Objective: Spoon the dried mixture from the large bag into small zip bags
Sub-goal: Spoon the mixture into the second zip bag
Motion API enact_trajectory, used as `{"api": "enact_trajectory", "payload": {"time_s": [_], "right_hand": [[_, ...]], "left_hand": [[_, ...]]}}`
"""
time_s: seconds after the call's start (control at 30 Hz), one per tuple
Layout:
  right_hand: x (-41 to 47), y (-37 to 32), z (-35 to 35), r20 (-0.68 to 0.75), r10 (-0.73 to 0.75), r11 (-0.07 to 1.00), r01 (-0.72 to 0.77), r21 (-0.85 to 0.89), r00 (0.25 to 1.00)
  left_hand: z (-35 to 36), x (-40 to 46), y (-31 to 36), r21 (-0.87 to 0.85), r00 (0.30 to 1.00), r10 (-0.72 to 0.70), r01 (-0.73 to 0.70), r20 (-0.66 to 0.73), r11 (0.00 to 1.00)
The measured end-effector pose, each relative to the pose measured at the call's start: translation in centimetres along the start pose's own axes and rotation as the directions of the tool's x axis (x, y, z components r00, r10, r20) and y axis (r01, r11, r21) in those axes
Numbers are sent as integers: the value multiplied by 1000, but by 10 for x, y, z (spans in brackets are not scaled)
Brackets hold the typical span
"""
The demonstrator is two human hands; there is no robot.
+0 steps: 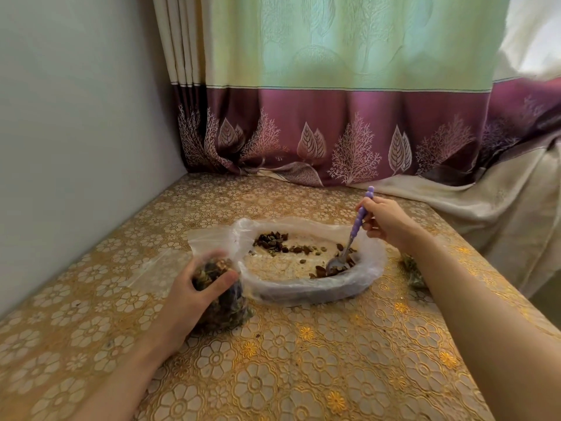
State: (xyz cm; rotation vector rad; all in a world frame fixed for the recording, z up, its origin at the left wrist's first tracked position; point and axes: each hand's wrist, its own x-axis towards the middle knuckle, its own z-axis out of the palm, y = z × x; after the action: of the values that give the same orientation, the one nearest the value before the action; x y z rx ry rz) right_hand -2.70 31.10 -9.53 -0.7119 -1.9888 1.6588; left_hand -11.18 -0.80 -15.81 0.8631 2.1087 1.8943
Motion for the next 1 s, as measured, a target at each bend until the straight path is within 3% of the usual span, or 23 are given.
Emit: {"api": "enact_trajectory", "payload": {"time_s": [0.27,0.5,0.7,1.0], "right_hand": [[-9,1,0,23,89,974,-82,-211,996],[-7,7,-2,-101,162,986,-165,-20,982],[-4,5,5,-209,163,978,-131,160,964],[-8,-23,30,-187,105,930,-30,366,977]], "left_hand": [[1,1,-1,-2,1000,3,-3,4,1000],[1,1,-2,2,1000,8,-8,5,1000],[1,2,-1,-6,1000,0,0,16,1000],[1,3,-3,39,1000,-18,17,11,999]]}}
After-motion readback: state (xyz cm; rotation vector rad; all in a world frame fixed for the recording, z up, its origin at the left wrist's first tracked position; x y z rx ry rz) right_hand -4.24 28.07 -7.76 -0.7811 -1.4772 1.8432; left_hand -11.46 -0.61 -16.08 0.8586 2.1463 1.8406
